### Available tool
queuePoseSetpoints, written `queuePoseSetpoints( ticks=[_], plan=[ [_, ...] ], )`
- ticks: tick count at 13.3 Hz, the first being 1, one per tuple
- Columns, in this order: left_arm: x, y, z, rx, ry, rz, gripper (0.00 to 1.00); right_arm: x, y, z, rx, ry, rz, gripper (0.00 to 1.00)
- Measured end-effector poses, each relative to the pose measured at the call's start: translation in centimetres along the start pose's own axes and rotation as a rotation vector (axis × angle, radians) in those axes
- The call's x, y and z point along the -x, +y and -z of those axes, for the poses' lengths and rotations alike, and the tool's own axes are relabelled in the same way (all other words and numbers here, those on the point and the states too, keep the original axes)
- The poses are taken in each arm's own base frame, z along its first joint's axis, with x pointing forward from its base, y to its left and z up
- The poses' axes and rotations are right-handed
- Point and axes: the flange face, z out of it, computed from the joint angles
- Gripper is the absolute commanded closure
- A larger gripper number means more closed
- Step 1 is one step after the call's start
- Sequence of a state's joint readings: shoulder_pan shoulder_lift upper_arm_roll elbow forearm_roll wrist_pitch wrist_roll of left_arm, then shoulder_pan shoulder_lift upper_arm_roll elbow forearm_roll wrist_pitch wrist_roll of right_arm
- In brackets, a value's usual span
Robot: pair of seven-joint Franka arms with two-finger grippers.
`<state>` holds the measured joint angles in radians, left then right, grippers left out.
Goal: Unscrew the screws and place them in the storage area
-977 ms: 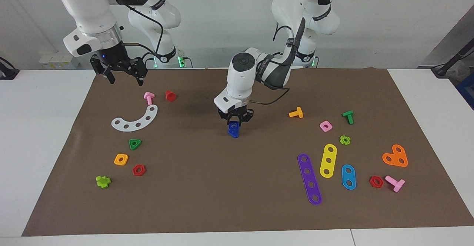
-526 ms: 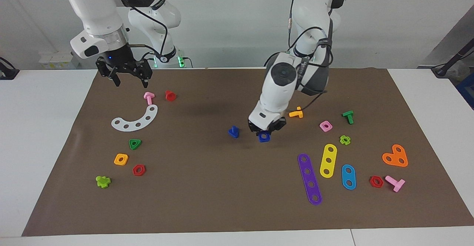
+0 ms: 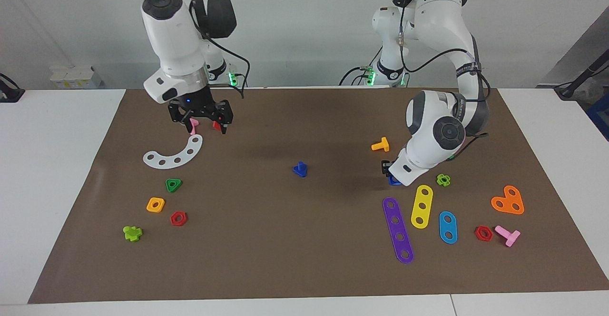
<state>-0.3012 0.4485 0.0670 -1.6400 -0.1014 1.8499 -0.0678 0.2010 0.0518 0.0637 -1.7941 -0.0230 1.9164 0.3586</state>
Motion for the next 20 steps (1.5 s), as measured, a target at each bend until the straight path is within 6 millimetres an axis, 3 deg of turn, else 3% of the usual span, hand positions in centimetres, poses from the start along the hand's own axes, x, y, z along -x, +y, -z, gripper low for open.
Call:
queuePoseSetpoints(
  ticks=[1, 2, 3, 5, 8, 10, 12, 15, 18, 20],
  plan=[
    [0.3, -0.3, -1.1, 0.001, 0.012, 0.0, 0.33, -0.1, -2.0, -1.7, -0.005, 0.001, -0.004, 0.03],
    [0.6, -0.5, -2.0, 0.001, 0.025, 0.002, 0.06, -0.1, -4.2, -3.5, -0.012, 0.004, -0.008, 0.03],
    [0.8, -0.7, -2.6, 0.002, 0.034, 0.004, 0.0, 0.0, -6.3, -5.2, -0.019, 0.006, -0.011, 0.03],
    [1.1, -0.7, -2.7, 0.003, 0.041, 0.005, 0.0, 0.7, -9.8, -8.2, -0.027, 0.002, -0.007, 0.04],
    [1.3, -1.7, -0.4, 0.008, 0.081, 0.02, 0.0, 2.0, -14.6, -12.0, -0.027, 0.019, 0.012, 0.05],
    [2.4, -5.0, 3.3, 0.018, 0.108, 0.072, 0.0, 2.8, -16.6, -14.2, -0.02, 0.022, 0.022, 0.09],
    [5.1, -9.8, 7.2, 0.041, 0.091, 0.14, 0.0, 3.7, -18.6, -16.3, -0.026, 0.027, 0.03, 0.1],
    [8.7, -14.2, 9.8, -0.009, 0.037, 0.178, 0.0, 5.1, -20.7, -19.4, 0.006, 0.035, 0.051, 0.14],
    [10.5, -14.3, 11.9, -0.05, 0.045, 0.168, 0.0, 5.3, -21.0, -20.5, 0.024, 0.033, 0.063, 0.23],
    [11.7, -14.0, 14.6, -0.049, 0.101, 0.163, 0.0, 5.3, -21.0, -20.5, 0.024, 0.034, 0.064, 0.3]
  ],
)
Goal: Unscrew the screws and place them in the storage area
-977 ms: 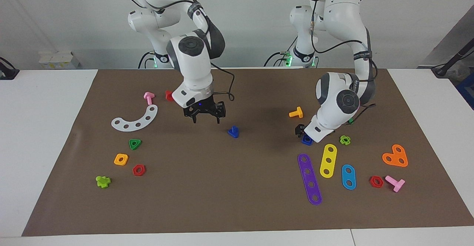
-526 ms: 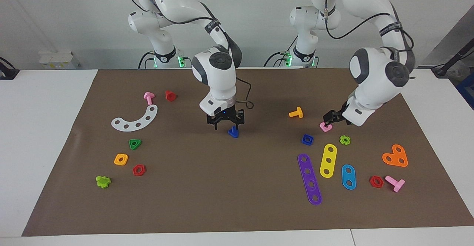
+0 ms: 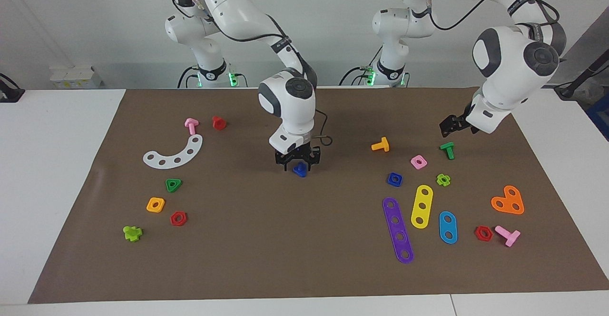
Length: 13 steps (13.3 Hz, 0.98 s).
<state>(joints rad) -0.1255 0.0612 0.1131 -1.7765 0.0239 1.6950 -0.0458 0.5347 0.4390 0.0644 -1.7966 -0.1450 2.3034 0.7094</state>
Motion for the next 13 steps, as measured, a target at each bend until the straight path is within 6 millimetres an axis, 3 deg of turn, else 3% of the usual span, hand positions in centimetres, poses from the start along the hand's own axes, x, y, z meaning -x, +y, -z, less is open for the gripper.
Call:
queuePoseSetpoints(
  ticks=[3, 6, 7, 10, 13],
  plan=[
    [2.2, -1.0, 4.0, 0.008, 0.065, 0.013, 0.0, 0.1, -0.2, 0.0, 0.0, 0.0, 0.004, 0.32],
    [3.9, -4.7, 4.3, 0.017, 0.047, 0.074, 0.0, 0.4, -0.5, 0.0, 0.0, -0.001, 0.01, 0.43],
    [4.0, -5.1, 4.3, 0.018, 0.05, 0.078, 0.0, 0.4, -0.5, 0.0, 0.0, -0.002, 0.01, 0.46],
    [3.8, -3.9, 6.2, 0.015, 0.106, 0.055, 0.0, 0.8, -0.8, -0.2, 0.002, -0.006, 0.017, 0.53],
    [3.3, -2.5, 8.9, 0.012, 0.204, 0.013, 0.0, 1.2, -1.0, -0.2, 0.003, -0.007, 0.019, 0.71]
  ],
)
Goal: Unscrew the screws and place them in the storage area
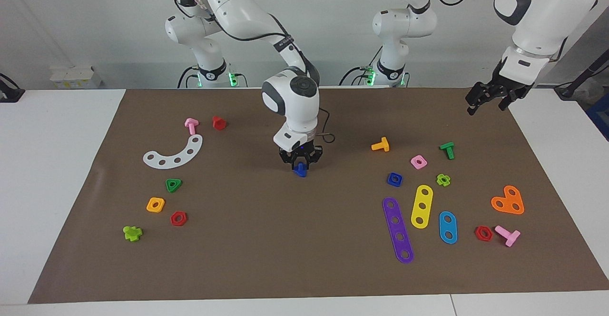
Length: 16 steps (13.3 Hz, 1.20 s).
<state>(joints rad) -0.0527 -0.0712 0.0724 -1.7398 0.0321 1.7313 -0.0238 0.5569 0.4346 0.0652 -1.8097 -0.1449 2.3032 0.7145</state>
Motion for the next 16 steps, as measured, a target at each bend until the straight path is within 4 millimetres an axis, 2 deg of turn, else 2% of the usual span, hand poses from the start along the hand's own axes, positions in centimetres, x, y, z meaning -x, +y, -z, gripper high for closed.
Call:
queuePoseSetpoints(
  ticks=[2, 5, 7, 11, 16],
  plan=[
    [0.0, 1.4, 0.5, 0.0, 0.008, -0.027, 0.0, 0.3, 0.3, 0.3, 0.002, 0.0, -0.001, 1.0],
    [0.6, 1.9, 0.6, 0.0, -0.014, -0.037, 0.0, 0.4, 1.3, 1.1, 0.004, 0.004, -0.002, 1.0],
    [1.2, 1.8, 0.9, -0.001, -0.041, -0.037, 0.0, -0.7, 3.6, 1.8, 0.005, 0.011, 0.007, 1.0],
    [1.6, 1.7, 1.2, -0.001, -0.047, -0.037, 0.0, -4.3, 12.9, 3.2, 0.018, 0.023, -0.018, 1.0],
    [1.6, 1.7, 1.2, -0.001, -0.048, -0.037, 0.0, -7.5, 24.5, 2.1, 0.027, -0.005, -0.015, 1.0]
  ],
)
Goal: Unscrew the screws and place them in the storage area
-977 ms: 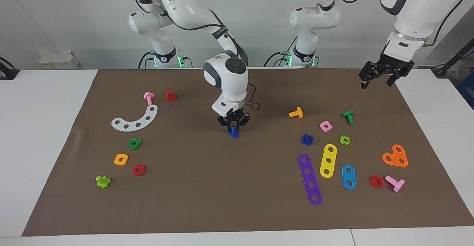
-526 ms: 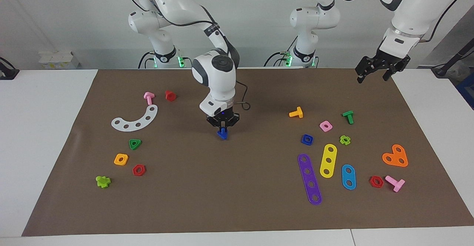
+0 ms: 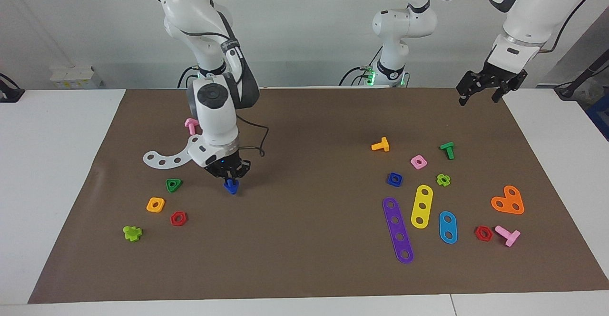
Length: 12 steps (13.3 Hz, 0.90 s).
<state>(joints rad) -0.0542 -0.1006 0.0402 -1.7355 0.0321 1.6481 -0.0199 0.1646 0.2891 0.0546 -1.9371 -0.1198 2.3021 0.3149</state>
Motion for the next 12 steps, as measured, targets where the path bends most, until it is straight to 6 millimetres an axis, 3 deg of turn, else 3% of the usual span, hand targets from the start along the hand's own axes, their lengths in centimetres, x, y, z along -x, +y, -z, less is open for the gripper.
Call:
queuePoseSetpoints(
  ticks=[4, 8, 9, 10, 12],
  plan=[
    [0.0, 0.0, 0.0, 0.0, 0.0, 0.0, 0.0, -0.7, 5.4, -0.9, -0.031, -0.026, -0.018, 1.0],
    [0.0, 0.0, 0.0, 0.0, 0.0, 0.0, 0.0, 0.5, 7.1, -2.8, -0.024, -0.068, -0.042, 1.0],
    [0.0, 0.0, 0.0, 0.0, 0.0, 0.0, 0.0, 0.7, 7.1, -3.0, -0.023, -0.075, -0.041, 0.35],
    [0.0, 0.0, 0.0, 0.0, 0.0, 0.0, 0.0, 0.8, 7.0, -3.1, -0.023, -0.078, -0.04, 0.15],
    [0.0, 0.0, 0.0, 0.0, 0.0, 0.0, 0.0, 0.8, 6.8, -3.1, -0.025, -0.077, -0.038, 0.05]
  ],
)
